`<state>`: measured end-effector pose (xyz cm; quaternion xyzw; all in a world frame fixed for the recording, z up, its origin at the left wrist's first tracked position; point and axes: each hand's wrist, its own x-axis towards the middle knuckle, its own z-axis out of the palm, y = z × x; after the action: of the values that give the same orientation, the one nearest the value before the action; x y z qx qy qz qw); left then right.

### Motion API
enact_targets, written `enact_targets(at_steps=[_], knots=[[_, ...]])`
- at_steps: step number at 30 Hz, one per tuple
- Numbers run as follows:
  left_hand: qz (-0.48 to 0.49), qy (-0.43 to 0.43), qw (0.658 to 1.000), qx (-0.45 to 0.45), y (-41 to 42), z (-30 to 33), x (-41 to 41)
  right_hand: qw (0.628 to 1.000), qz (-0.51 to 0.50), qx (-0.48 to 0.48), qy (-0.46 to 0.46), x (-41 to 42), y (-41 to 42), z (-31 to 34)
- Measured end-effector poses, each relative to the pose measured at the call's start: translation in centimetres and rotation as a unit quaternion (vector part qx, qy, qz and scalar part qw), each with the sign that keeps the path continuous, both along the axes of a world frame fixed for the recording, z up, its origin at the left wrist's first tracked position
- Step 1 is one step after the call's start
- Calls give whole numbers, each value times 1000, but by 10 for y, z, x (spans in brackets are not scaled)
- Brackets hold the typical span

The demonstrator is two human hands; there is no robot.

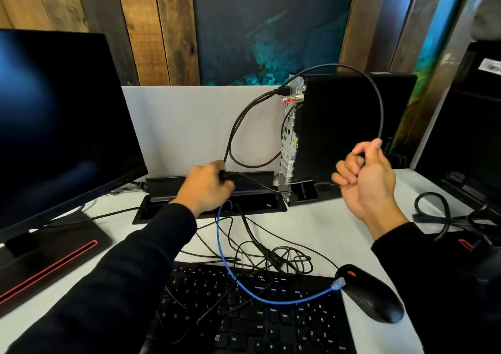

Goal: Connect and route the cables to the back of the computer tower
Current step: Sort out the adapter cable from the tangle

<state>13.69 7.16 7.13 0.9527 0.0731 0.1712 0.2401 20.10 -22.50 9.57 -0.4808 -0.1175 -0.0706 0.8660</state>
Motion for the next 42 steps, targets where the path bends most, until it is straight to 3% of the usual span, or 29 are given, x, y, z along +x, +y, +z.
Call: enact_targets(at_steps=[5, 10, 12, 14, 16, 18, 22, 25, 26, 29, 34, 36, 38, 42], knots=[[-133, 64, 985, -85, -63, -3, 16, 974, -117, -185, -55, 1, -16, -17], [-163, 166, 959, -159, -88, -30, 32, 924, -148, -313, -161, 0, -34, -37], [-132, 161, 965, -158, -80, -35, 33, 920, -165, -318, -161, 6, -43, -41], [-30, 64, 988, -140, -67, -33, 32, 925, -195, -298, -133, 15, -55, -45], [83, -75, 986, -125, -51, -28, 29, 936, -192, -276, -101, 22, -62, -52], [85, -192, 971, -111, -38, -20, 27, 949, -175, -251, -73, 23, -62, -58], [-81, -158, 984, 5, -30, 7, 38, 936, -176, -286, -103, 15, -56, -64], [-163, -108, 967, 166, -39, 20, 46, 903, -209, -355, -119, 12, -51, -64], [-183, -95, 961, 183, -43, 18, 46, 892, -231, -370, -117, 14, -49, -63], [-193, -52, 968, 153, -48, 7, 45, 816, -294, -469, -168, 12, -40, -56], [-239, -40, 958, 152, -54, -17, 41, 583, -279, -640, -417, -12, 8, -38], [-279, -29, 945, 166, -56, -24, 38, 526, -246, -679, -449, -16, 26, -39], [-284, -34, 947, 148, -46, -28, 37, 551, -235, -670, -438, -9, 26, -44], [-162, -46, 986, -4, 4, -37, 34, 703, -253, -597, -291, 14, -11, -45]])
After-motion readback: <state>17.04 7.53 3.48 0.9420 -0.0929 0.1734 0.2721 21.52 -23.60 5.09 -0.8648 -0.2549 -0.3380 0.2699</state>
